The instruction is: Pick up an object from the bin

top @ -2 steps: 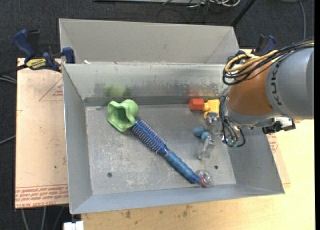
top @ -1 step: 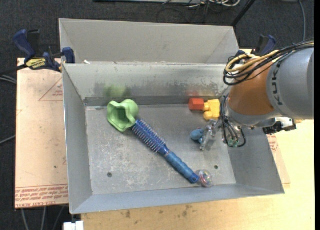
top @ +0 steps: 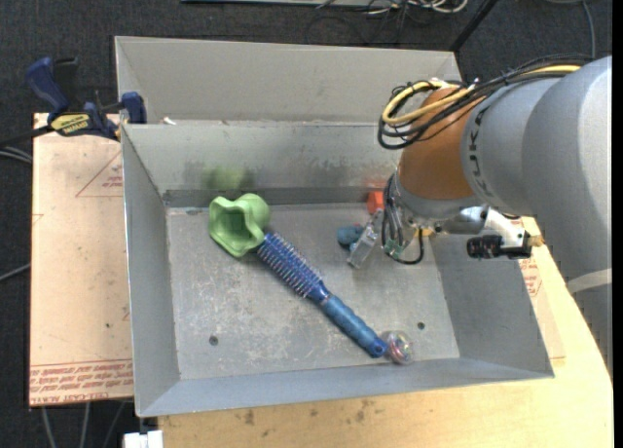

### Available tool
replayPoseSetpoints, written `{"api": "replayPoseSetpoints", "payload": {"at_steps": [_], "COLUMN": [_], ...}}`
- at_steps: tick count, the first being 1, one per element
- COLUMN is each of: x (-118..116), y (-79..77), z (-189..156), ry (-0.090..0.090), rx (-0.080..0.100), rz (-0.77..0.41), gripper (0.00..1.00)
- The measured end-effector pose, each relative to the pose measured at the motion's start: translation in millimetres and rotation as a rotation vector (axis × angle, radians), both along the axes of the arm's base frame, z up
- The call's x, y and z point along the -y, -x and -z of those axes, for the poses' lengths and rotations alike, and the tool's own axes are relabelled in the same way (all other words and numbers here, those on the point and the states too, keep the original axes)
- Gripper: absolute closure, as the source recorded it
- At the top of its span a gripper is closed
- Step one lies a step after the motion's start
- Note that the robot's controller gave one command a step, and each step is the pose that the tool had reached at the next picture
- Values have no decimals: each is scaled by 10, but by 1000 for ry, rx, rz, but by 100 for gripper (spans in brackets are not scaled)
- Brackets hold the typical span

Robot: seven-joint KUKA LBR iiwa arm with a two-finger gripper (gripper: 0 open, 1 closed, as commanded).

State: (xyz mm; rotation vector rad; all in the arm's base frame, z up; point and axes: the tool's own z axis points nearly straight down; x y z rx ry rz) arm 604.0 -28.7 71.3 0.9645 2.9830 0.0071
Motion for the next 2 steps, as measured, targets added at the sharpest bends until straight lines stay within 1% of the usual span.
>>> {"api": "replayPoseSetpoints", "payload": {"at_steps": [1, 2], "x": [-218, -542], "y": [706, 988], "z": [-380, -804], "ry": [1, 0], "rx": [-8, -6], "rz": [18, -11], "gripper": [100, 100]}}
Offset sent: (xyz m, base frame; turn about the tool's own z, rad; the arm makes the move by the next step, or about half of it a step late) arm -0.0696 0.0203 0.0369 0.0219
